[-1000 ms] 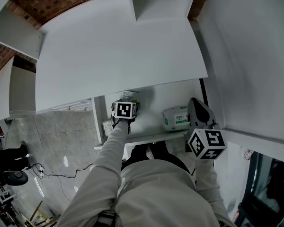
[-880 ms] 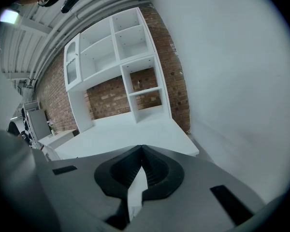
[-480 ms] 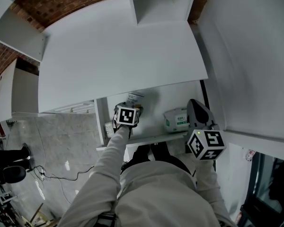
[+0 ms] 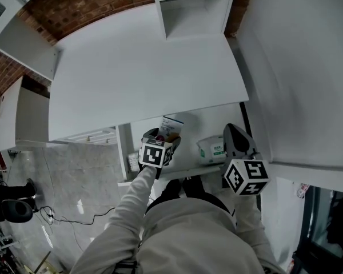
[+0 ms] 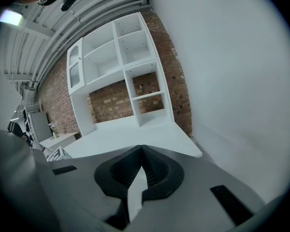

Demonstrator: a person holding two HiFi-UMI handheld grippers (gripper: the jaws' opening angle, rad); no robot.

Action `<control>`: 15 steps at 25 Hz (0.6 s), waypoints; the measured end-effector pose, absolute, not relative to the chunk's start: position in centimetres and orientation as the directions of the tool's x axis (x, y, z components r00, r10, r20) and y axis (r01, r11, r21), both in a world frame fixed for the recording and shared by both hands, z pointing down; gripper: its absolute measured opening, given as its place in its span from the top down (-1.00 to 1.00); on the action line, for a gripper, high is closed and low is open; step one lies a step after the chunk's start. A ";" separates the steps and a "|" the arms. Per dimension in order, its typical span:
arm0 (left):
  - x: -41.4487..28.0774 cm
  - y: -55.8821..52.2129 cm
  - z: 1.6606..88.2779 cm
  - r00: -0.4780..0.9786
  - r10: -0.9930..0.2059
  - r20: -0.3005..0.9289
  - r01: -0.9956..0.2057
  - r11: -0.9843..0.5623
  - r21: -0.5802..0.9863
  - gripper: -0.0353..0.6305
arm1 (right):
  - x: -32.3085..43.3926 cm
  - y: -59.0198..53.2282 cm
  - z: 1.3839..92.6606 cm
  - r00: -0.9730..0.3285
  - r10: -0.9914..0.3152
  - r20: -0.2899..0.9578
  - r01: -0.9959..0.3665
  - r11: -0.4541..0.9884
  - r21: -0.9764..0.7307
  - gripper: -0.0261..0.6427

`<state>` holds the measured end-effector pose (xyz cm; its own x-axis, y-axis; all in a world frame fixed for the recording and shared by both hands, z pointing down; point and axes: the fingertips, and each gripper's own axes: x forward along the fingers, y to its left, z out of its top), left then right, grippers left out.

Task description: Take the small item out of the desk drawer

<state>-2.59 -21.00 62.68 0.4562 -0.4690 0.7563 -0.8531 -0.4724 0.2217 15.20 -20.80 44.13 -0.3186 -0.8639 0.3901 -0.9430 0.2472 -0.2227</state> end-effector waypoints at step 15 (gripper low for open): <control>-2.5 -23.1 53.5 0.512 -0.612 0.603 -0.833 -0.525 0.174 -0.31 | 13.6 -20.8 43.1 -0.334 -0.867 0.370 -0.937 0.265 -0.226 0.84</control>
<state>-2.48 -23.10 53.46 0.5118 -0.6123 0.6026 -0.8332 -0.5248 0.1743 13.65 -20.77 43.07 -0.3344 -0.8667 0.3702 -0.9374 0.2652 -0.2258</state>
